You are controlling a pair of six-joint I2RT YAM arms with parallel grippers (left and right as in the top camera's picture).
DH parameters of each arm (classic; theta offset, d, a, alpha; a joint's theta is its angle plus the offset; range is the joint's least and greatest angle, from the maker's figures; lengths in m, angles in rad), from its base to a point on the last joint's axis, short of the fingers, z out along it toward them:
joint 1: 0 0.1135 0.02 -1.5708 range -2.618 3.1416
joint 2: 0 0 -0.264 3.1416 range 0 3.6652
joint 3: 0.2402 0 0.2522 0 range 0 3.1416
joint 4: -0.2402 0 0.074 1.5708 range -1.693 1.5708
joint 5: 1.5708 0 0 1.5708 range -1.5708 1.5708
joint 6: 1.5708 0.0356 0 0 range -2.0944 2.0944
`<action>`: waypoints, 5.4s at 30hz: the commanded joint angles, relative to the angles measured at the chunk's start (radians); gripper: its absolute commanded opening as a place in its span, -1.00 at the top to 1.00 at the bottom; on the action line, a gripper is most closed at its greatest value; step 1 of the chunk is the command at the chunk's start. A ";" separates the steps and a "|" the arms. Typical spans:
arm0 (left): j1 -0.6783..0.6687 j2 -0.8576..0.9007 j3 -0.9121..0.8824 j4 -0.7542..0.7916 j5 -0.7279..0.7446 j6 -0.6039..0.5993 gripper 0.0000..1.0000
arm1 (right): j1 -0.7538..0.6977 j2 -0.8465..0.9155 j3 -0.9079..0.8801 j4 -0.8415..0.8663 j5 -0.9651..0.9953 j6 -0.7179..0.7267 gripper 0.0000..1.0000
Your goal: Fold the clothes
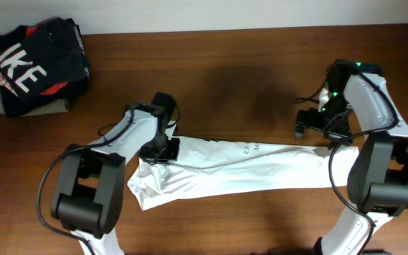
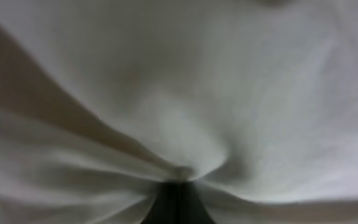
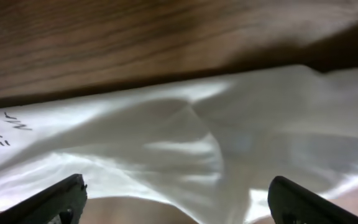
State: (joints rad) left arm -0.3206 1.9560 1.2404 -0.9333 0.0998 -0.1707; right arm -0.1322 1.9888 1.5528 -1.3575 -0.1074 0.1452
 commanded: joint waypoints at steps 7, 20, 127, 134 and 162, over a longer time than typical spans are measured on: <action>0.279 0.095 -0.079 0.075 -0.080 -0.050 0.99 | 0.054 -0.003 -0.027 0.027 -0.017 -0.006 -0.93; 0.543 0.095 -0.015 0.075 -0.156 0.011 0.97 | 0.232 -0.003 -0.027 0.239 -0.137 -0.006 -0.86; 0.543 -0.023 0.175 -0.178 -0.095 0.007 0.99 | 0.057 -0.019 -0.067 0.090 0.288 0.302 -0.29; 0.537 -0.255 0.189 -0.213 0.087 0.018 0.96 | 0.043 -0.240 0.035 0.053 -0.069 0.068 0.20; 0.529 -0.260 -0.304 0.075 0.023 -0.069 0.99 | 0.338 0.104 -0.104 0.237 0.105 0.204 0.66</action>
State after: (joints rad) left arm 0.1802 1.7031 0.9665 -0.8711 0.2218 -0.1864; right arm 0.2432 2.0838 1.4662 -1.1183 -0.0826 0.3325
